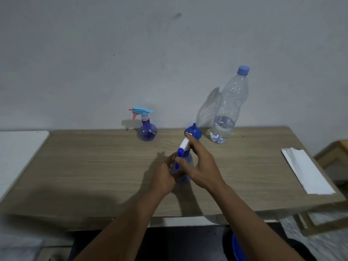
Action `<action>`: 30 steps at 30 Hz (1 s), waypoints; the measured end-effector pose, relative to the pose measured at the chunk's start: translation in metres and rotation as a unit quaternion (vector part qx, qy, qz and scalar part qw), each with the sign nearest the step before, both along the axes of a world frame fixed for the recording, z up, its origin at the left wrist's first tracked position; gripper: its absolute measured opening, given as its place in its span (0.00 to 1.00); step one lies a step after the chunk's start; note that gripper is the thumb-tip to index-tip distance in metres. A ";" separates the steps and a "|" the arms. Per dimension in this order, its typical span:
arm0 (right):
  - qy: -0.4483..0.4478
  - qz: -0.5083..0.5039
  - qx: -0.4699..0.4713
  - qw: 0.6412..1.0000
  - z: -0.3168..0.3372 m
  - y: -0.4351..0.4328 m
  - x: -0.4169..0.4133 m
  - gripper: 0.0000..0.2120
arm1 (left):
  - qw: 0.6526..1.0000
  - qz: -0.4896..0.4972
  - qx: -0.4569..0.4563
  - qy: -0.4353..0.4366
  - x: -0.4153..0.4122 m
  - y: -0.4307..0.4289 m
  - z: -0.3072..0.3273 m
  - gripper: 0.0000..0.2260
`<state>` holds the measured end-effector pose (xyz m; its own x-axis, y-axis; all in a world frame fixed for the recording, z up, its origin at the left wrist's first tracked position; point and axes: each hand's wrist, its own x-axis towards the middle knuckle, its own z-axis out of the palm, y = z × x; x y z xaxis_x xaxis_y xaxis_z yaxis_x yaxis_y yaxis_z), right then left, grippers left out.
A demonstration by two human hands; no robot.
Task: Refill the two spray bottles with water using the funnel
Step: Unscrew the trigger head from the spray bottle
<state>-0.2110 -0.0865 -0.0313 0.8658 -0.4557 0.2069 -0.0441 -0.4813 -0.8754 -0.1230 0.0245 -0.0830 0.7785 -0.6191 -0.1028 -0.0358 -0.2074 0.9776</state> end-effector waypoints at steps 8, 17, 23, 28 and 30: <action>-0.043 -0.059 -0.011 0.997 0.054 0.003 0.012 0.30 | 0.999 0.042 0.023 -0.002 -0.006 0.002 0.015 0.08; -0.094 -0.149 -0.019 0.984 0.128 0.003 0.015 0.29 | 0.971 0.084 -0.025 0.224 -0.005 0.000 0.025 0.06; -0.066 -0.182 -0.064 0.979 0.147 -0.017 0.015 0.28 | 0.985 0.051 -0.029 0.163 -0.002 -0.001 0.010 0.08; 0.058 -0.194 -0.105 0.974 0.109 -0.038 0.012 0.29 | 0.999 0.004 0.038 0.004 0.005 -0.003 -0.001 0.16; 0.118 -0.188 -0.108 0.969 0.082 -0.046 0.008 0.29 | 0.998 -0.021 0.051 -0.003 0.004 0.001 -0.005 0.22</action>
<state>-0.2032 -0.1322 0.0510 0.6821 -0.7159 0.1487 -0.4392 -0.5637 -0.6995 -0.1191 0.0250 -0.0881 0.7528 -0.6379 -0.1626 -0.0520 -0.3038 0.9513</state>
